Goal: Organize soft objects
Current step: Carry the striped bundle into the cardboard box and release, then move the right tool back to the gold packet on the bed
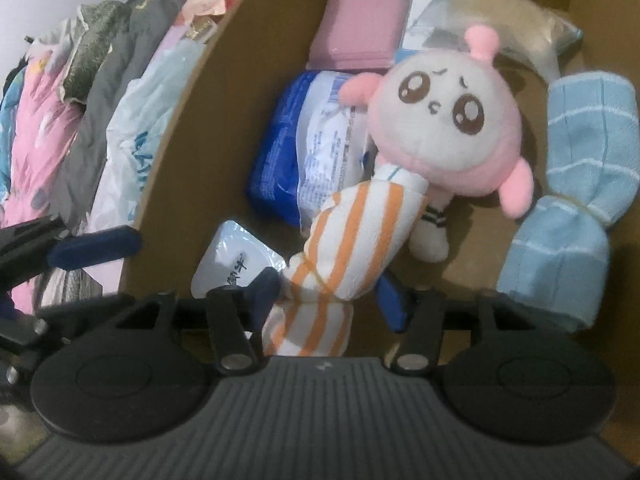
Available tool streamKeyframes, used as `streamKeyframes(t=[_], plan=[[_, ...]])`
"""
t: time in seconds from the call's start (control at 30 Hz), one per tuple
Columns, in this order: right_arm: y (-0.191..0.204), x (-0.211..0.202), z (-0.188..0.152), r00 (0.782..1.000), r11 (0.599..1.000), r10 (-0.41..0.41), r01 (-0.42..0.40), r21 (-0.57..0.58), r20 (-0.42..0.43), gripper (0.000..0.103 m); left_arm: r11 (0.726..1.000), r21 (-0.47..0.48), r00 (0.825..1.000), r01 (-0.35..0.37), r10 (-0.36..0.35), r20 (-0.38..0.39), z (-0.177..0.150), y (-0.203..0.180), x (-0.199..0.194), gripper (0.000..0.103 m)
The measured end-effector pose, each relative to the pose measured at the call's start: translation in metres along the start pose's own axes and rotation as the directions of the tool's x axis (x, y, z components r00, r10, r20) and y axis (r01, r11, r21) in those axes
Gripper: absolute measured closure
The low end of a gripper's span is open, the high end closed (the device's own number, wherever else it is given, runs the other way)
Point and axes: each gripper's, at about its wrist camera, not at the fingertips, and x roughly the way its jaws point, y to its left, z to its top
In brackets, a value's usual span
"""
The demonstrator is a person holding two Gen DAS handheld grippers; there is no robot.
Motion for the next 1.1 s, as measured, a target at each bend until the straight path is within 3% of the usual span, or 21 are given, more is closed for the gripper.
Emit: streamKeyframes(t=[0.23, 0.4, 0.47, 0.6, 0.73, 0.93, 1.1], plan=[[-0.012, -0.024, 0.004, 0.991, 0.996, -0.028, 0.017, 0.087, 0.128, 0.044, 0.999, -0.020, 0.998, -0.030, 0.031, 0.049, -0.001, 0.019, -0.021, 0.058], [-0.016, -0.016, 0.005, 0.992, 0.991, -0.018, 0.001, 0.132, 0.124, 0.044, 0.998, -0.032, 0.995, -0.049, 0.052, 0.082, -0.006, 0.031, -0.037, 0.051], [-0.009, -0.016, 0.006, 0.991, 0.992, -0.039, 0.023, 0.127, 0.129, 0.044, 0.997, -0.026, 0.993, -0.075, 0.077, 0.092, -0.011, 0.037, -0.045, 0.047], [0.013, -0.042, 0.011, 0.976, 0.996, -0.033, 0.015, 0.083, 0.216, 0.044, 0.988, -0.030, 0.982, -0.150, 0.152, 0.115, -0.024, 0.056, -0.066, 0.041], [0.047, -0.066, 0.021, 0.956, 1.000, 0.022, -0.025, 0.007, 0.294, 0.039, 0.963, -0.059, 0.952, -0.261, 0.267, 0.148, -0.040, 0.082, -0.089, 0.038], [0.111, -0.061, 0.055, 0.942, 0.984, 0.141, -0.100, -0.145, 0.306, 0.028, 0.885, -0.070, 0.873, -0.460, 0.466, 0.146, -0.059, 0.117, -0.100, 0.038], [0.165, -0.030, 0.094, 0.950, 0.968, 0.191, -0.141, -0.209, 0.246, 0.021, 0.869, -0.061, 0.866, -0.491, 0.495, 0.079, -0.065, 0.143, -0.084, 0.037]])
